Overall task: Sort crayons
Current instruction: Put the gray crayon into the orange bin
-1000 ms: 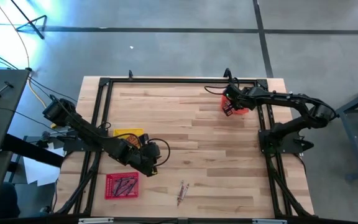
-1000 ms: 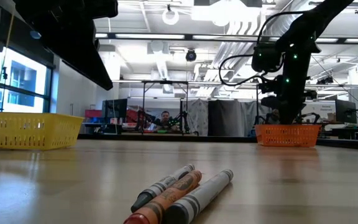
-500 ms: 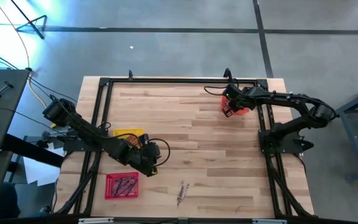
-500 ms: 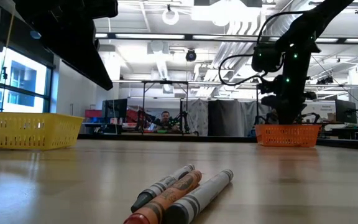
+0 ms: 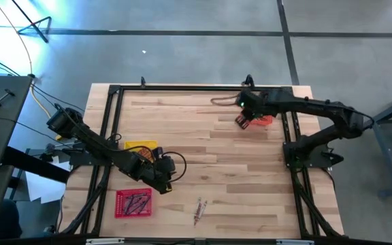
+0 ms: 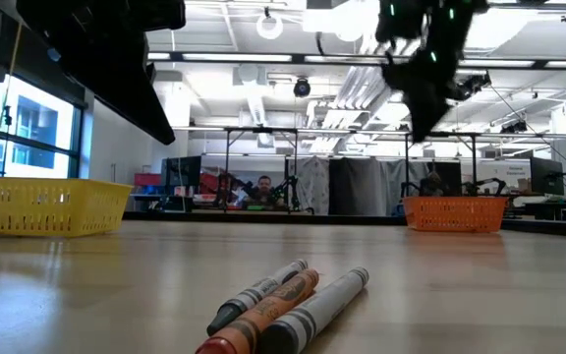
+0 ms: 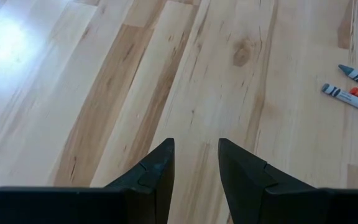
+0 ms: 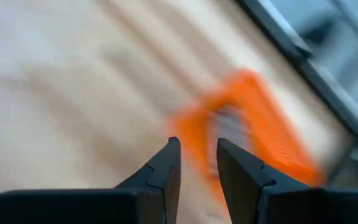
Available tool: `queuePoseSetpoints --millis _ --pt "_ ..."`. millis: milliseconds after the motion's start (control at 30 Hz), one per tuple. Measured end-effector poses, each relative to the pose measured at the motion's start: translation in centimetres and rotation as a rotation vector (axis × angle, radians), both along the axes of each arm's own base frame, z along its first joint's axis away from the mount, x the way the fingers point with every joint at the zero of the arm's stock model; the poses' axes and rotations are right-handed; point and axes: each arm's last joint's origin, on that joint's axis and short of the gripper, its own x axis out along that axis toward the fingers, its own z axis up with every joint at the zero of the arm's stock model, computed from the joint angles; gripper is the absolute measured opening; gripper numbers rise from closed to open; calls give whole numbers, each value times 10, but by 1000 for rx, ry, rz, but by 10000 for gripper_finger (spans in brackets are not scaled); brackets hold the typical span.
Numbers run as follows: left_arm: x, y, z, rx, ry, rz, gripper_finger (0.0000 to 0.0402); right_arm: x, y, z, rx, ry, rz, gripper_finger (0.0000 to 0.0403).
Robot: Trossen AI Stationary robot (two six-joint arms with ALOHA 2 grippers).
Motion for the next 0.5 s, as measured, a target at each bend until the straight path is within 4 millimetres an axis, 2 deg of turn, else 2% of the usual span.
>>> queuePoseSetpoints --millis 100,233,400,500 --pt "0 0 0 -9 -2 9 110 26 35 13 51 -185 148 96" --pt "0 0 0 -2 4 1 110 51 100 18 95 -379 444 96" --pt "-1 0 0 22 13 -28 110 59 169 4 116 -368 684 96" --pt "-1 0 -1 12 22 -39 110 65 201 -16 129 -318 771 96"
